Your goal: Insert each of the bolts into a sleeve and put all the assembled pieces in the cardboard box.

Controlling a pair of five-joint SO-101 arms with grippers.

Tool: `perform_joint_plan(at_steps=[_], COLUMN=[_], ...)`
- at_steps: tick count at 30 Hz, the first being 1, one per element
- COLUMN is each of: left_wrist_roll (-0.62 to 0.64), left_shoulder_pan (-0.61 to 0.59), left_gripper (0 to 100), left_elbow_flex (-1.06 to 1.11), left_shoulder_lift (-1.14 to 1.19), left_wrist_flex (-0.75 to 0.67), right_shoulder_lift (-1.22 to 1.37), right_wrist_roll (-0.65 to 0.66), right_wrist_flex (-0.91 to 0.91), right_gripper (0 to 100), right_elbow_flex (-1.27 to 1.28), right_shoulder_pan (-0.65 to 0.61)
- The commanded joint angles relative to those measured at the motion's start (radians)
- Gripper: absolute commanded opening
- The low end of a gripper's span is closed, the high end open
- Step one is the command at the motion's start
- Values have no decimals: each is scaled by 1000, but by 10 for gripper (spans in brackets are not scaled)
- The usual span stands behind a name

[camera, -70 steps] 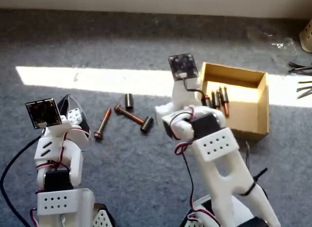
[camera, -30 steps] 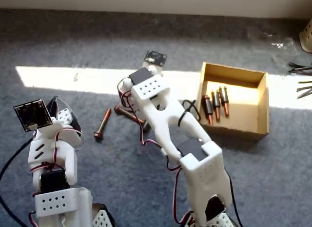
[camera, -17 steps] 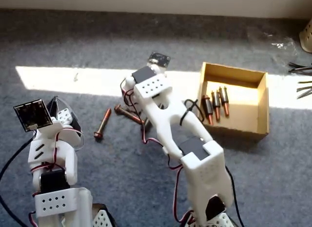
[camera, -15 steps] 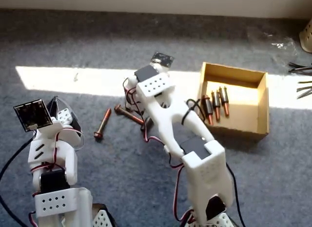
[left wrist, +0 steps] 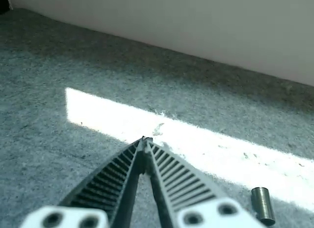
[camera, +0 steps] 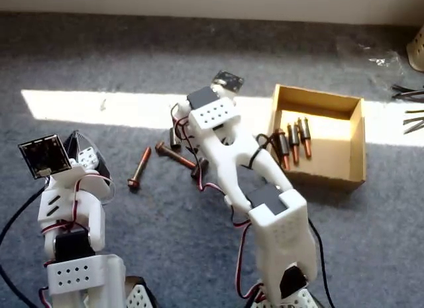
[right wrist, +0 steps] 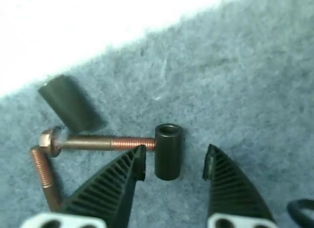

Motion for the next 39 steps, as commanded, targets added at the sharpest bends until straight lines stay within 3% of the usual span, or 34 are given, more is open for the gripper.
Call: perform_joint_plan(at_steps=[1, 11, 17, 39], left_wrist_roll=[9, 9, 9, 9], left_shoulder_pan=[-4, -4, -4, -4], left_gripper=[7, 7, 7, 7], left_elbow_flex=[-4, -4, -4, -4], left_shoulder_lift=[-2, -2, -2, -2], left_wrist_flex=[-14, -14, -14, -12], right_shoulder_lift=[8, 21, 19, 119], right_wrist_roll=[-52, -48, -43, -43], right_wrist_flex=[-31, -68, -101, -101], right_gripper=[176, 170, 75, 74], right_elbow_flex=[28, 41, 44, 84], right_shoulder_pan=[-21, -64, -56, -56])
